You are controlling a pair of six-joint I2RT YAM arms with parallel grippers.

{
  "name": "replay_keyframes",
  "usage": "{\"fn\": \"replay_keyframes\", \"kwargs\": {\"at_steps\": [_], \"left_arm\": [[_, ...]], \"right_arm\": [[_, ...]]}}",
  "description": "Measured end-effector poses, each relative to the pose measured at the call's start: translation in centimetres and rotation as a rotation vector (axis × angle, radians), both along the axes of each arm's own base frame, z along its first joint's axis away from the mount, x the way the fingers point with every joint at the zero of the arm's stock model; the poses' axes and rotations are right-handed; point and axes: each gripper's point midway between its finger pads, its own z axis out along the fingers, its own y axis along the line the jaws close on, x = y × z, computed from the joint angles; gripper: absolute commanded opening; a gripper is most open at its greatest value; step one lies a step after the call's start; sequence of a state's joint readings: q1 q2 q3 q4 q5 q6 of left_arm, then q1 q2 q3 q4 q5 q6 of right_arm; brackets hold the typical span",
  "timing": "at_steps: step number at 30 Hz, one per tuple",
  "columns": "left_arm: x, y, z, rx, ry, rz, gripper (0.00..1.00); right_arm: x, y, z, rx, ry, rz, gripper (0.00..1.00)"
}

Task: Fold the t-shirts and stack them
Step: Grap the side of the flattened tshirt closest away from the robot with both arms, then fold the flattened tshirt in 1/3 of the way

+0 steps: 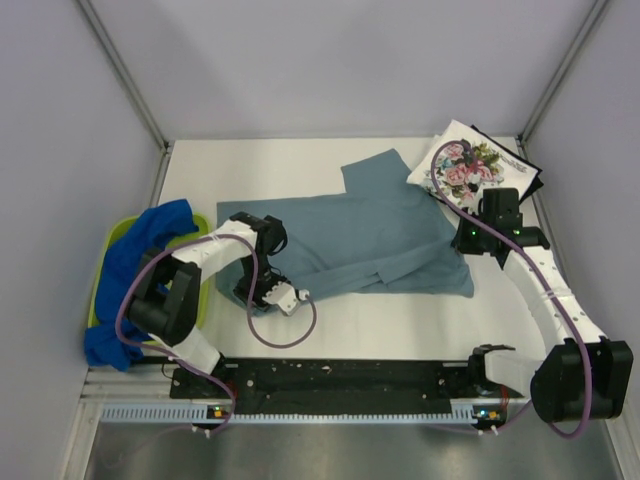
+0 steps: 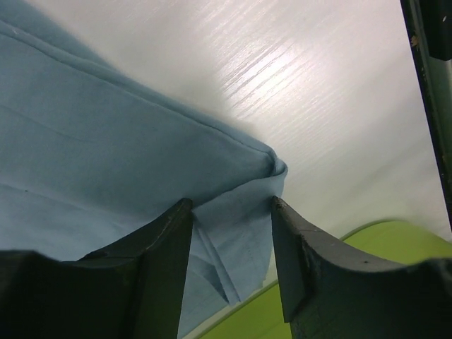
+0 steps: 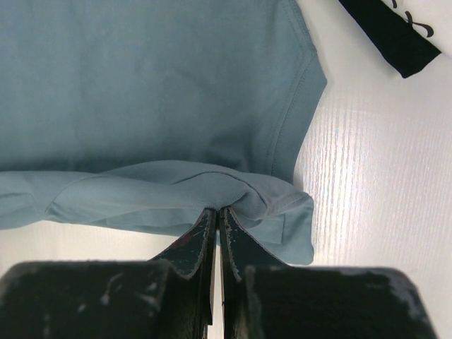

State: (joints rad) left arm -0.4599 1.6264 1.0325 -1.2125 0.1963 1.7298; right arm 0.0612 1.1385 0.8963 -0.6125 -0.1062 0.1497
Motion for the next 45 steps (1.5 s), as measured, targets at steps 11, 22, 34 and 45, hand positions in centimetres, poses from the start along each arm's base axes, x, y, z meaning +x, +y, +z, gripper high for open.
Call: {"fn": "replay_keyframes", "kwargs": {"at_steps": [11, 22, 34, 45], "left_arm": [[-0.4, 0.1, 0.2, 0.002, 0.007, 0.091, 0.0], [0.1, 1.5, 7.5, -0.157, -0.233, 0.725, 0.0], [-3.8, 9.2, 13.3, -0.166, -0.559, 1.45, 0.0], [-5.9, 9.0, 12.7, -0.152, -0.482, 1.513, 0.0]], "right_arm": [[0.0, -0.1, 0.2, -0.005, -0.007, -0.005, 0.0], [-1.8, 0.7, 3.3, 0.09, -0.088, -0.02, 0.0], [-9.1, 4.7, 7.8, 0.422, -0.148, -0.042, 0.0], [-11.0, 3.2, 6.4, 0.382, -0.071, -0.161, 0.0]]}}
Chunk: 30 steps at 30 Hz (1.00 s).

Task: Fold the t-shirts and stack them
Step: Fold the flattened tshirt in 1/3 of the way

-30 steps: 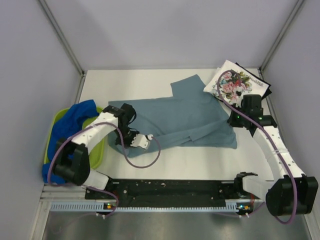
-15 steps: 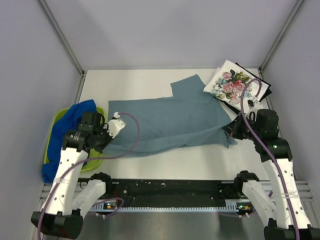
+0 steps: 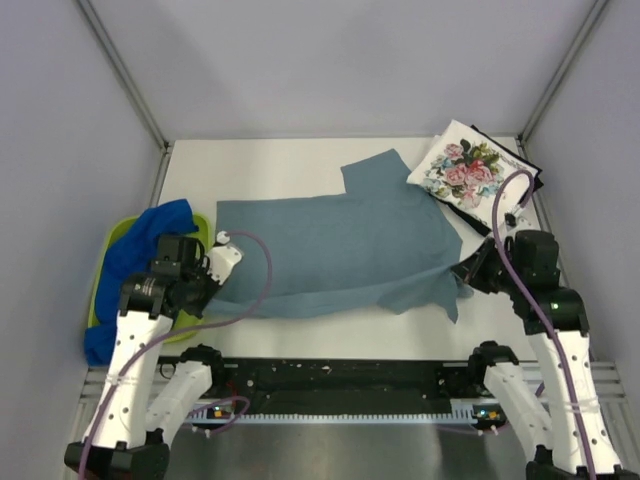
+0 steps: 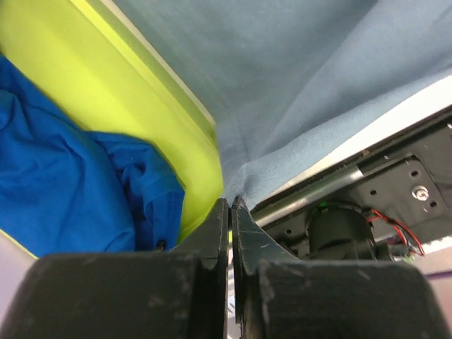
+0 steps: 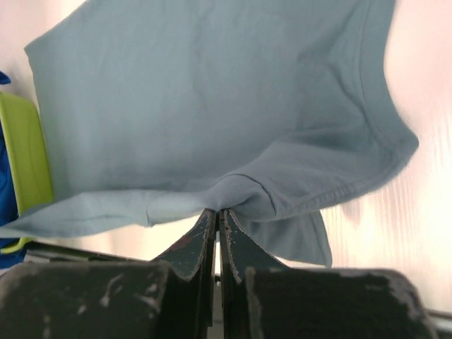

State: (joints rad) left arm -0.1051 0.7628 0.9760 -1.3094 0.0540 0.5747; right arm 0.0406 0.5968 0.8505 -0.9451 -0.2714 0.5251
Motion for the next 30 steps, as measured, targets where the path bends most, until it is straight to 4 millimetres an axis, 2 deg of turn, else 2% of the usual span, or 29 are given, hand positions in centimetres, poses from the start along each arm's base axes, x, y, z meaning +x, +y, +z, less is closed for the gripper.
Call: {"fn": "replay_keyframes", "kwargs": {"at_steps": [3, 7, 9, 13, 21, 30], "left_arm": [[1.8, 0.4, -1.2, 0.027, 0.012, 0.031, 0.0], [6.0, 1.2, -3.0, 0.081, 0.002, 0.097, 0.0], [8.1, 1.6, -4.6, 0.103, -0.012, 0.124, 0.0], [9.7, 1.8, -6.6, 0.118, -0.019, 0.16, 0.0], [13.8, 2.4, -7.0, 0.142, -0.141, 0.214, 0.0], [18.6, 2.7, -7.1, 0.185, -0.186, 0.243, 0.0]], "right_arm": [[2.7, -0.2, -0.9, -0.012, -0.004, -0.014, 0.0], [7.4, -1.2, -5.6, -0.07, 0.083, -0.047, 0.0], [9.1, -1.9, -8.1, -0.116, 0.132, -0.059, 0.0], [11.8, -2.8, -10.7, -0.188, 0.148, -0.043, 0.0], [14.7, -3.2, -13.8, -0.269, 0.179, 0.042, 0.0], [15.7, -3.4, -14.0, -0.312, 0.155, 0.084, 0.0]]}}
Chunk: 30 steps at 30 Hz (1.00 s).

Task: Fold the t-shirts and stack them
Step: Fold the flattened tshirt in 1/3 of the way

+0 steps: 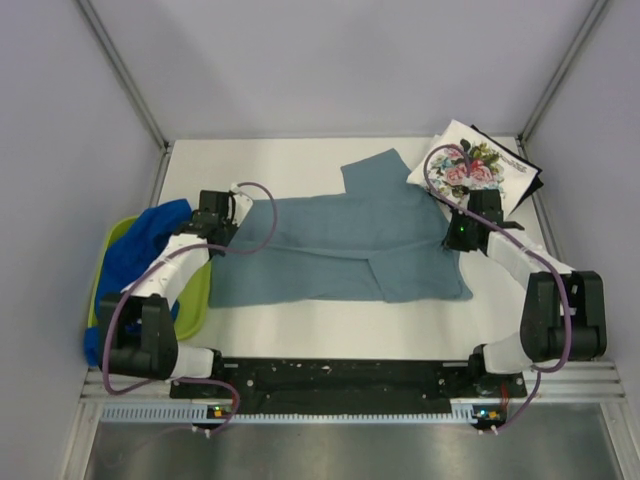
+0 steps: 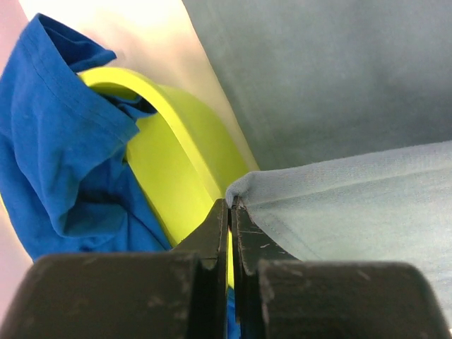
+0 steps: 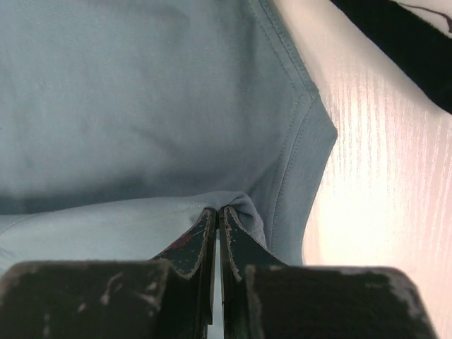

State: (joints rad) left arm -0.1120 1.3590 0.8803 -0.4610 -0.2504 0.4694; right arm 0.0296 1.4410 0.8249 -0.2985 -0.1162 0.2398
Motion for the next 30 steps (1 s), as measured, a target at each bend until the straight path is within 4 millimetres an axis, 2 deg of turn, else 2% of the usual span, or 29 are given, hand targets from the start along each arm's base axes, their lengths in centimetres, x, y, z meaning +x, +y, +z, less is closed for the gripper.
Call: {"fn": "replay_keyframes", "kwargs": {"at_steps": [3, 9, 10, 11, 14, 15, 17, 20, 22, 24, 26, 28, 30], "left_arm": [[0.9, 0.1, 0.0, 0.009, -0.007, 0.006, 0.0], [1.2, 0.2, 0.0, 0.029, -0.012, 0.002, 0.0], [1.2, 0.2, 0.0, 0.031, -0.012, -0.002, 0.01], [1.3, 0.2, 0.0, 0.034, -0.011, -0.006, 0.1], [1.4, 0.3, 0.0, 0.042, -0.012, -0.013, 0.48], [1.3, 0.4, -0.1, 0.049, -0.003, -0.011, 0.53], [0.6, 0.8, -1.2, 0.057, 0.052, -0.004, 0.57], [-0.7, 0.9, -1.9, 0.06, 0.118, -0.008, 0.58], [-1.0, 0.5, -1.3, 0.051, 0.124, -0.03, 0.56], [-1.2, -0.9, 0.3, 0.026, 0.097, -0.094, 0.54], [-1.6, -2.8, 1.9, -0.011, 0.063, -0.189, 0.53], [-3.0, -5.0, 3.5, -0.052, 0.043, -0.324, 0.56], [-4.9, -6.6, 3.8, -0.076, 0.039, -0.451, 0.59]], "right_arm": [[0.4, -0.1, 0.1, -0.01, -0.008, 0.003, 0.0], [0.4, -0.3, -0.2, -0.019, -0.002, 0.002, 0.0], [0.4, -0.2, -0.3, -0.017, 0.002, 0.003, 0.0], [0.4, -0.2, -0.4, -0.015, 0.007, 0.005, 0.01], [0.7, 0.1, -0.4, -0.003, 0.011, 0.016, 0.37], [0.8, 0.1, -0.3, -0.001, 0.009, 0.014, 0.44], [1.0, 0.0, 0.0, -0.006, 0.008, 0.008, 0.55], [1.3, -0.5, 0.8, -0.02, -0.003, -0.026, 0.64], [0.9, -1.1, 1.6, -0.042, -0.014, -0.06, 0.75], [0.2, -1.9, 3.3, -0.06, -0.04, -0.114, 0.84], [-0.5, -2.4, 5.5, -0.059, -0.087, -0.162, 0.84], [-1.5, -2.7, 7.5, -0.044, -0.133, -0.214, 0.79], [-3.0, -2.9, 8.5, -0.017, -0.159, -0.273, 0.78]]}}
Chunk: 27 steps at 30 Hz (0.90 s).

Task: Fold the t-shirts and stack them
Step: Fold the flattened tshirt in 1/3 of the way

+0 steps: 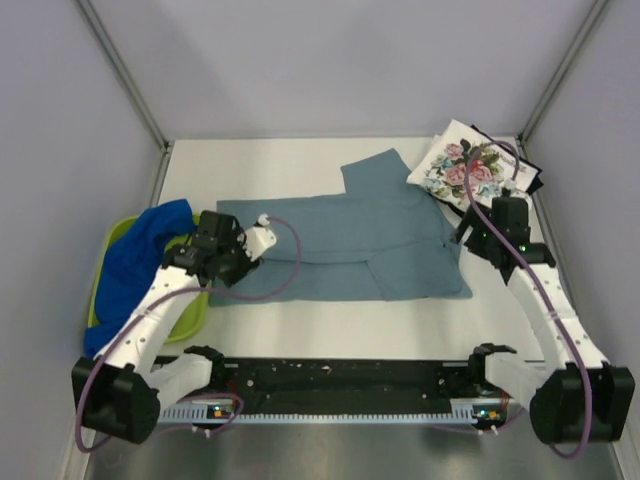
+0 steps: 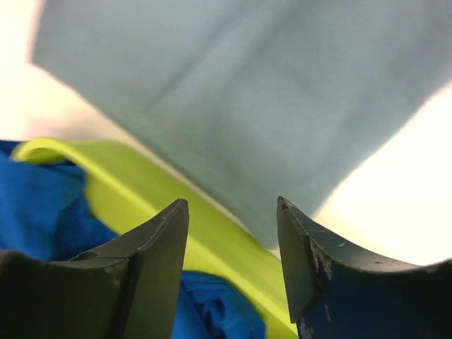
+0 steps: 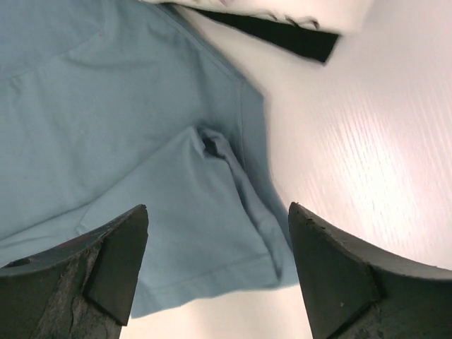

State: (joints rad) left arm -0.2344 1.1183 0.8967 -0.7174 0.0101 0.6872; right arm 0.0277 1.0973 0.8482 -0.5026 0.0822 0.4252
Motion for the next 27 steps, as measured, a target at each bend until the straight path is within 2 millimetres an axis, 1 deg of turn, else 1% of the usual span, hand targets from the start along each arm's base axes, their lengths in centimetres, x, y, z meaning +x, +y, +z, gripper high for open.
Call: {"fn": "replay_keyframes", "kwargs": {"at_steps": [1, 3, 6, 8, 9, 10, 13, 14, 16, 17, 18, 19, 20, 21, 22, 23, 25, 27], "left_arm": [[-1.3, -0.5, -0.6, 0.0, 0.021, -0.057, 0.61], [-3.9, -0.5, -2.9, 0.016, 0.095, -0.124, 0.63], [-7.6, 0.9, -8.0, 0.088, 0.237, -0.169, 0.67], [-9.3, 2.0, -10.3, 0.14, 0.299, -0.18, 0.67], [-10.0, 2.6, -11.3, 0.167, 0.324, -0.186, 0.67], [-10.3, 2.9, -11.7, 0.182, 0.337, -0.194, 0.67], [-9.2, 3.0, -11.4, 0.204, 0.29, -0.201, 0.67], [-9.0, 3.0, -11.4, 0.208, 0.279, -0.204, 0.66], [-8.7, 3.1, -11.4, 0.218, 0.263, -0.207, 0.59], [-8.5, 3.2, -11.4, 0.223, 0.25, -0.207, 0.53], [-8.4, 3.2, -11.5, 0.227, 0.235, -0.205, 0.44], [-8.2, 3.2, -11.5, 0.228, 0.22, -0.203, 0.33], [-8.2, 3.3, -11.6, 0.228, 0.213, -0.201, 0.18], [-8.1, 3.2, -11.8, 0.228, 0.204, -0.202, 0.0], [-8.0, 3.3, -11.8, 0.228, 0.199, -0.2, 0.0], [-7.9, 3.2, -11.8, 0.224, 0.193, -0.192, 0.0], [-8.0, 3.3, -11.9, 0.229, 0.196, -0.194, 0.0], [-8.6, 3.4, -11.9, 0.228, 0.215, -0.196, 0.0]], "right_arm": [[-0.8, -0.1, 0.0, 0.013, -0.002, -0.023, 0.77], [-2.9, -0.1, -0.8, 0.057, 0.002, -0.082, 0.77], [-6.3, 0.2, -3.4, 0.146, 0.035, -0.185, 0.77], [-7.9, 0.2, -5.5, 0.185, 0.073, -0.248, 0.77], [-8.4, 0.1, -6.3, 0.193, 0.092, -0.271, 0.77], [-8.9, 0.0, -7.2, 0.199, 0.118, -0.297, 0.77], [-9.4, 0.0, -9.0, 0.204, 0.193, -0.342, 0.76], [-9.4, 0.0, -9.6, 0.206, 0.212, -0.351, 0.73], [-9.4, 0.0, -10.5, 0.204, 0.243, -0.364, 0.65], [-9.6, -0.1, -11.1, 0.202, 0.259, -0.375, 0.59], [-9.7, -0.2, -11.6, 0.201, 0.271, -0.385, 0.49], [-9.8, -0.4, -12.1, 0.198, 0.283, -0.402, 0.38], [-10.0, -0.7, -12.5, 0.199, 0.294, -0.42, 0.26], [-10.0, -1.0, -12.7, 0.202, 0.297, -0.44, 0.15], [-9.8, -1.4, -12.7, 0.207, 0.288, -0.458, 0.03], [-9.7, -1.8, -12.7, 0.213, 0.282, -0.48, 0.0], [-9.6, -2.7, -12.6, 0.238, 0.266, -0.523, 0.0], [-9.7, -3.6, -12.3, 0.268, 0.244, -0.569, 0.0]]}}
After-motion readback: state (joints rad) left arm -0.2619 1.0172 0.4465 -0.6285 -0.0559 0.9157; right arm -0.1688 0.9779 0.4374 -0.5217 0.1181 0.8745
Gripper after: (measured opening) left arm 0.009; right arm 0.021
